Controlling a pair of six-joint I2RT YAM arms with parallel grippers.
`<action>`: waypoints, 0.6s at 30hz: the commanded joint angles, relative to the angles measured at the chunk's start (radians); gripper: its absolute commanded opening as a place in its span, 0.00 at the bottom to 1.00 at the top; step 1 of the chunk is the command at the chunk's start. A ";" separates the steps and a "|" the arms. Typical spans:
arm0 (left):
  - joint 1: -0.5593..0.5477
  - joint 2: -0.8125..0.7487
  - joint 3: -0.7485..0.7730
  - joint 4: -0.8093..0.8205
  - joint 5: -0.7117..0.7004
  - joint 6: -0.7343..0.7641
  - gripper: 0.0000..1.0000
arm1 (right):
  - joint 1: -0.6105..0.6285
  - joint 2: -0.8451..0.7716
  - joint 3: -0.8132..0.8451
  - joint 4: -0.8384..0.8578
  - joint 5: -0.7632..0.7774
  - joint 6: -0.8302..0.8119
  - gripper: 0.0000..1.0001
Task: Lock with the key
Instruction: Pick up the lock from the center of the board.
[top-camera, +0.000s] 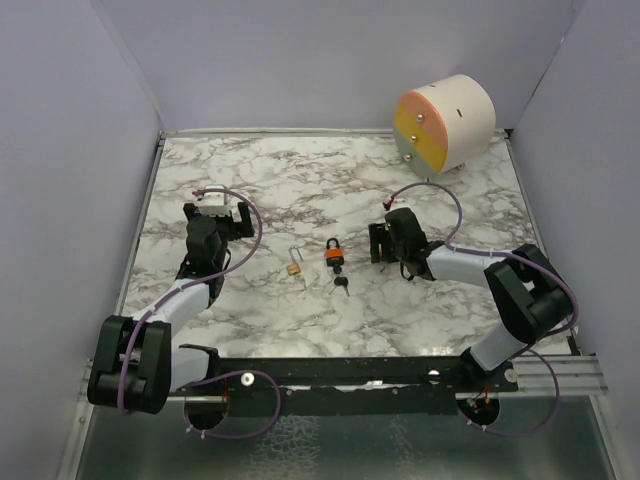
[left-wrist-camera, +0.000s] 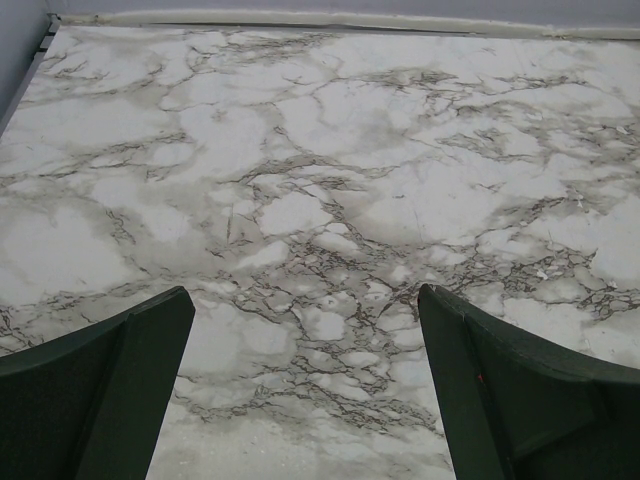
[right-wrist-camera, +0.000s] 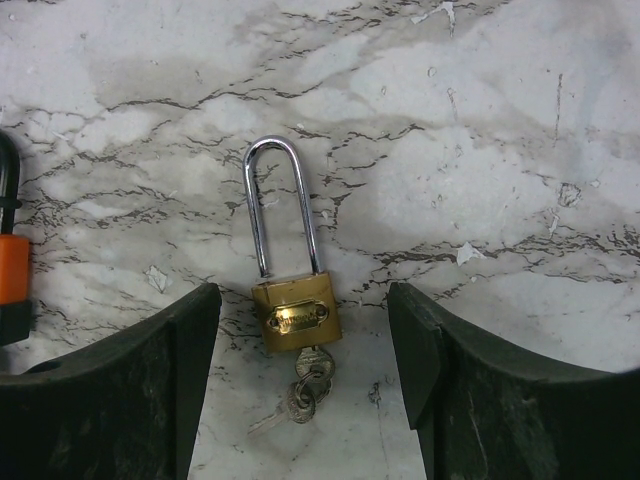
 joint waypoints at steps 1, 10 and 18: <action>-0.001 0.005 0.000 0.026 -0.023 -0.018 0.99 | 0.003 -0.005 0.006 -0.009 -0.029 0.029 0.68; -0.001 0.001 -0.003 0.025 -0.035 -0.019 0.99 | 0.003 -0.015 -0.020 -0.017 -0.038 0.039 0.63; 0.000 -0.002 -0.007 0.025 -0.047 -0.020 0.99 | 0.004 0.001 -0.004 -0.043 -0.043 0.043 0.56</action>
